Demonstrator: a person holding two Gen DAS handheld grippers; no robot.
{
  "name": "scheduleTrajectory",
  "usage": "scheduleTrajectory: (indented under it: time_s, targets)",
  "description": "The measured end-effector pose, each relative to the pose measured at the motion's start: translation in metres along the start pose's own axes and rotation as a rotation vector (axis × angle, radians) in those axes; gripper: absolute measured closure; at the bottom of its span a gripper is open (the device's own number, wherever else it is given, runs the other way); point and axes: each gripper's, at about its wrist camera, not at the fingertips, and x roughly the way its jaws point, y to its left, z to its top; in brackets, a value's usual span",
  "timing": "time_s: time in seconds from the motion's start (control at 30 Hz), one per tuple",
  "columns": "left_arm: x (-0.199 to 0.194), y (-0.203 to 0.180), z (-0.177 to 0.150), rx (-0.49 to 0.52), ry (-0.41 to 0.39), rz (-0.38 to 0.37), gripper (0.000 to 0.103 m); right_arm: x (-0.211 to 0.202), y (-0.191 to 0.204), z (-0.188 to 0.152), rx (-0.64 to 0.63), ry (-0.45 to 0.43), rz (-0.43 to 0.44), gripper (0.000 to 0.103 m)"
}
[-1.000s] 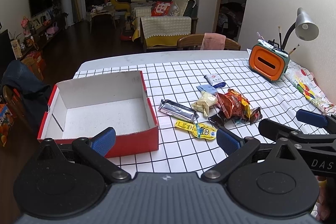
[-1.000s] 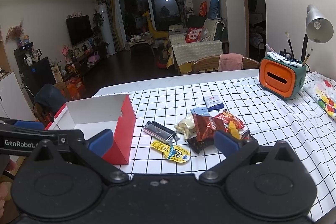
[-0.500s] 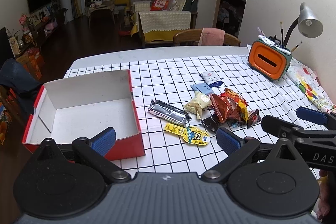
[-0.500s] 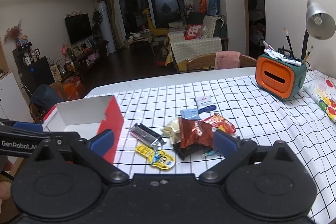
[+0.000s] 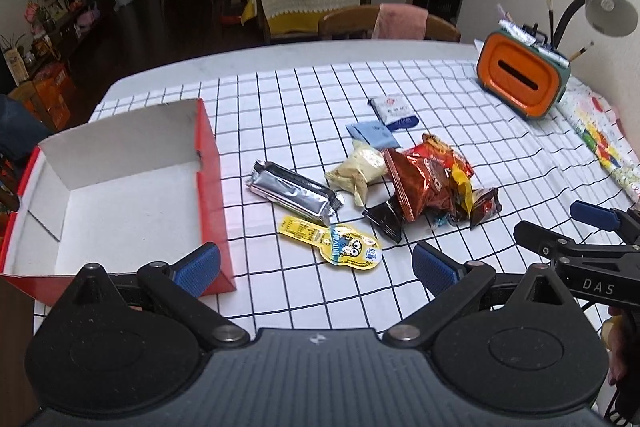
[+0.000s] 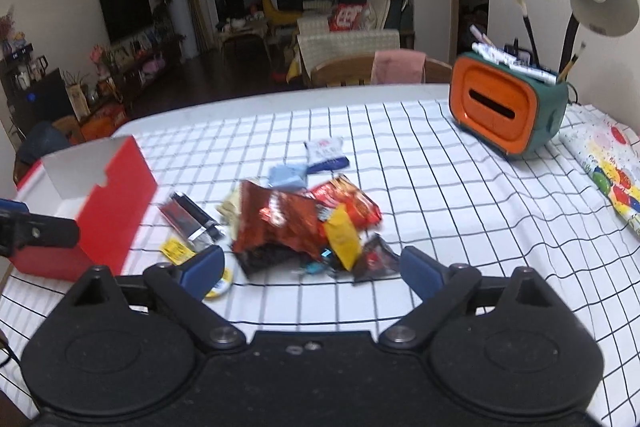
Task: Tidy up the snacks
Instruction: 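Lower the right gripper onto a small brown wrapped candy while the left gripper approaches the yellow Minion jelly stick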
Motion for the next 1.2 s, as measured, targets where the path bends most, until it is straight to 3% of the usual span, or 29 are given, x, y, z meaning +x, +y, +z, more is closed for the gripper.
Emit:
scheduleTrajectory:
  time_s: [0.53,0.9,1.1,1.2]
  targets:
    - [0.087,-0.027,0.019,-0.063,0.172,0.063,0.001,0.078,-0.044,-0.002,-0.193,0.108,0.029,0.022]
    - [0.153,-0.004,0.027,-0.325,0.328,0.104,0.009,0.124,-0.053,0.001,-0.272,0.153,0.059,0.035]
    - [0.173,-0.007,0.025,-0.390,0.371,0.121,0.014,0.132,-0.059,0.001,-0.276,0.168,0.077,0.046]
    - [0.178,-0.008,0.024,-0.421,0.370,0.122,0.014,0.133,-0.061,0.000,-0.272,0.171,0.093,0.047]
